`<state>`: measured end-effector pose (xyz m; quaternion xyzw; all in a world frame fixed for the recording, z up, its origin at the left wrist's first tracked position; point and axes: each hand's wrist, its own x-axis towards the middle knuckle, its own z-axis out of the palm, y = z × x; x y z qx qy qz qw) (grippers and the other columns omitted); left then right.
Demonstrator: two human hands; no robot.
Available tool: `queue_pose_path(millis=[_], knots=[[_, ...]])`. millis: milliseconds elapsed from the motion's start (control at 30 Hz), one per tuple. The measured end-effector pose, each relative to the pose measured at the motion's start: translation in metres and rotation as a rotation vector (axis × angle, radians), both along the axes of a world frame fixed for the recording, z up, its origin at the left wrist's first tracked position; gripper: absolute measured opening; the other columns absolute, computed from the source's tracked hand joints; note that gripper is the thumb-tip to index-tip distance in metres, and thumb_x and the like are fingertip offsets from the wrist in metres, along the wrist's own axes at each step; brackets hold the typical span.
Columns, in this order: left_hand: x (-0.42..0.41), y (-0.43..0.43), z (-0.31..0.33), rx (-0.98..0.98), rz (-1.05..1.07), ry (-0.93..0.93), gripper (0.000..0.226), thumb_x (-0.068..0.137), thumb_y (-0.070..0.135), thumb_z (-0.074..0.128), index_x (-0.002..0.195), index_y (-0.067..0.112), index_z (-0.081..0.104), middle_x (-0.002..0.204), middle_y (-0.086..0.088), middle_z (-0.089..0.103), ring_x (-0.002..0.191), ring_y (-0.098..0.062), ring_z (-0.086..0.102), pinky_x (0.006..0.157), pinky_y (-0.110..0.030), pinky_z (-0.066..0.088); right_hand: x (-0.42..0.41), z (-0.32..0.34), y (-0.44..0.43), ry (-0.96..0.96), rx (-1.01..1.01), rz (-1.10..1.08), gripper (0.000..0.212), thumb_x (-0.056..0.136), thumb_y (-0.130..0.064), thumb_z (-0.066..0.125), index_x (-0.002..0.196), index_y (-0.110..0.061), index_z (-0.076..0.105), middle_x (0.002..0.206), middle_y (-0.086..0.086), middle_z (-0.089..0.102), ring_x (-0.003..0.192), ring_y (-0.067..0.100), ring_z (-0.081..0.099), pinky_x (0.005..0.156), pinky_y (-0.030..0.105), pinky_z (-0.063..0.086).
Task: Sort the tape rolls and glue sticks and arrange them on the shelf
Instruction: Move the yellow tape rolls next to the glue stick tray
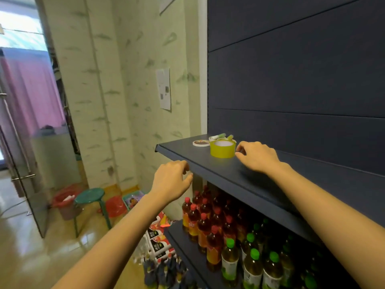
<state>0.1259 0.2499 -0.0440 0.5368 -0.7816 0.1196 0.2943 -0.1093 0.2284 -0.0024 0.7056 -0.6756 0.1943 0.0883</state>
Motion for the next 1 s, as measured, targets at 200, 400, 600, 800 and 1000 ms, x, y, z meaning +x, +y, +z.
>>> queue_pose_path(millis=[200,400,600,800,1000], knots=[[0.009,-0.083,-0.006,0.027,-0.082,-0.013,0.024,0.091,0.035,0.047,0.1,0.017,0.06,0.103,0.001,0.066,0.089,-0.016,0.059,0.072,-0.026,0.042,0.004,-0.005,-0.089,-0.089,-0.013,-0.245,0.036,0.095,-0.038,0.041,0.118,-0.016,0.057,0.119,0.011,0.061,0.108,0.033,0.057,0.075,0.033,0.038],[0.017,-0.162,-0.004,0.052,-0.092,0.038,0.025,0.092,0.033,0.048,0.099,0.015,0.063,0.102,-0.001,0.067,0.088,-0.016,0.061,0.071,-0.026,0.047,-0.007,0.001,-0.149,-0.14,0.169,-0.343,0.054,0.094,-0.054,0.037,0.128,-0.014,0.049,0.129,0.012,0.055,0.117,0.033,0.052,0.08,0.036,0.036],[0.012,-0.252,0.002,0.1,-0.165,0.03,0.023,0.093,0.032,0.048,0.096,0.015,0.063,0.097,-0.001,0.066,0.088,-0.02,0.061,0.075,-0.033,0.052,-0.003,-0.006,-0.196,-0.14,0.424,-0.347,0.038,0.09,-0.046,0.042,0.109,-0.016,0.056,0.092,0.007,0.063,0.096,0.028,0.06,0.085,0.035,0.044],[0.001,-0.347,0.012,0.159,-0.185,-0.032,0.031,0.094,0.033,0.044,0.079,0.011,0.059,0.082,-0.009,0.064,0.079,-0.029,0.06,0.067,-0.035,0.046,-0.008,0.003,-0.217,-0.246,0.509,-0.404,0.027,0.093,-0.027,0.042,0.08,-0.009,0.058,0.037,-0.004,0.058,0.046,0.011,0.055,0.064,0.025,0.045],[-0.021,-0.426,0.009,0.398,-0.144,-0.327,0.054,0.093,0.058,0.031,0.091,0.011,0.058,0.109,-0.011,0.064,0.1,-0.03,0.06,0.078,-0.035,0.044,-0.006,0.008,-0.209,-0.283,0.313,-0.575,0.035,0.089,-0.03,0.043,0.071,-0.011,0.067,0.05,-0.002,0.063,0.066,0.016,0.061,0.083,0.033,0.048]])
